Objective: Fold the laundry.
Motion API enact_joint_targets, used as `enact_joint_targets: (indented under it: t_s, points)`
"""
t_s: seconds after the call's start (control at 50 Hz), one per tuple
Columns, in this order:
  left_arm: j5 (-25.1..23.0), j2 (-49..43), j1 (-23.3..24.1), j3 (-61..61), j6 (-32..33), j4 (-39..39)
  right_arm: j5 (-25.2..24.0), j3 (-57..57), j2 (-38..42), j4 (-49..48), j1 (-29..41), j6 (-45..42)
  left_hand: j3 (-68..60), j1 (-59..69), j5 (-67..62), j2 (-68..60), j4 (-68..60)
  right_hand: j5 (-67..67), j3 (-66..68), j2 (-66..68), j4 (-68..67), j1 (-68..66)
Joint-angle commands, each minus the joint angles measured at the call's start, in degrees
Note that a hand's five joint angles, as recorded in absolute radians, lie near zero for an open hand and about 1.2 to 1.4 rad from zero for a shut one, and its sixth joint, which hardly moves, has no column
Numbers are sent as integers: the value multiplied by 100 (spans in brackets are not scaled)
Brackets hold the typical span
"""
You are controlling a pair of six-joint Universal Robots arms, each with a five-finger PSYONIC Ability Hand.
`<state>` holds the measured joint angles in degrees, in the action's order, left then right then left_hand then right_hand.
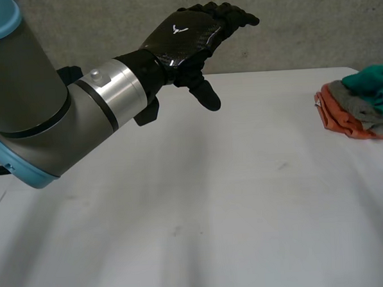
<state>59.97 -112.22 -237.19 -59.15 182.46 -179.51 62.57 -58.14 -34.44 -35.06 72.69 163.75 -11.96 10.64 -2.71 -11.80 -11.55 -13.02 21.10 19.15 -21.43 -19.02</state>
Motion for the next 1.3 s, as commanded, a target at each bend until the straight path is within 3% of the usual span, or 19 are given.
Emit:
enact_joint_targets:
  t_s: [0.02,0.22,0.3,0.36,0.42,0.5,0.58,0.68,0.76,0.78,0.84,0.96,1.06,1.14,1.22,1.24,1.3]
  points:
    - [14,33,85,-9,-9,13,27,-672,-862,420,-88,-1,57,75,132,40,16,1302,-1110,-915,1143,902]
    - [-3,174,217,-202,9,22,238,-972,-2145,2265,-817,-281,57,75,132,40,16,1302,-1110,-915,1143,902]
    - [-3,226,217,-246,-9,22,993,-673,-2541,3048,-1292,-1168,57,75,132,40,16,1302,-1110,-915,1143,902]
    - [-3,262,226,-211,-26,-5,1626,-427,-2743,3032,-1319,-1740,57,75,132,40,16,1302,-1110,-915,1143,902]
    - [23,341,217,-115,-44,-40,1882,-303,-2849,2515,-1118,-2031,57,75,132,40,16,1302,-1110,-915,1143,902]
    - [409,507,182,113,-184,-233,1821,-469,-3199,1470,-345,-1935,57,75,132,40,16,1302,-1110,-915,1143,902]
    - [1112,648,103,316,-500,-435,1522,-1014,-3806,721,411,-1680,-43,175,32,-60,-85,1302,-1110,-915,1143,902]
    - [1780,701,-546,509,-510,-383,600,-1893,-4299,526,1571,-1109,-128,260,-53,-144,-169,1302,-1110,-915,1143,902]
    - [1974,692,-1556,422,-186,56,335,-2420,-4343,1052,2362,-1012,-145,277,-70,-161,-186,1302,-1110,-915,1143,902]
    - [2044,640,-1924,387,155,344,361,-2578,-4317,1350,2581,-1029,-128,260,-53,-145,-169,1302,-1110,-915,1143,902]
    - [2123,282,-2452,325,954,653,397,-2877,-4247,1834,2925,-1038,-61,193,14,-78,-102,1302,-1110,-915,1143,902]
    - [2133,-914,-2946,377,2459,462,625,-3440,-4001,2153,3163,-1205,74,58,149,57,32,1302,-1110,-915,1143,902]
    - [1739,-2353,-3455,693,3557,-783,932,-3871,-3869,2153,3207,-1652,191,-60,267,175,150,1302,-1110,-915,1143,902]
    - [1351,-3215,-3641,1202,3849,-1374,1003,-4117,-3834,2153,3225,-1794,175,-43,250,158,134,1302,-1110,-915,1143,902]
    - [1315,-4096,-3781,2002,3867,-1490,994,-4381,-3868,2144,3155,-1785,7,125,82,-9,-34,1302,-1110,-915,1143,902]
    - [1324,-4263,-3808,2221,3876,-1481,994,-4416,-3877,2144,3146,-1785,-343,475,-268,-360,-384,1302,-1110,-915,1143,902]
    - [1403,-4598,-3826,2741,3885,-1385,986,-4566,-3895,2100,3128,-1811,-6329,6461,-6254,-6345,-6370,1302,-1110,-915,1143,902]
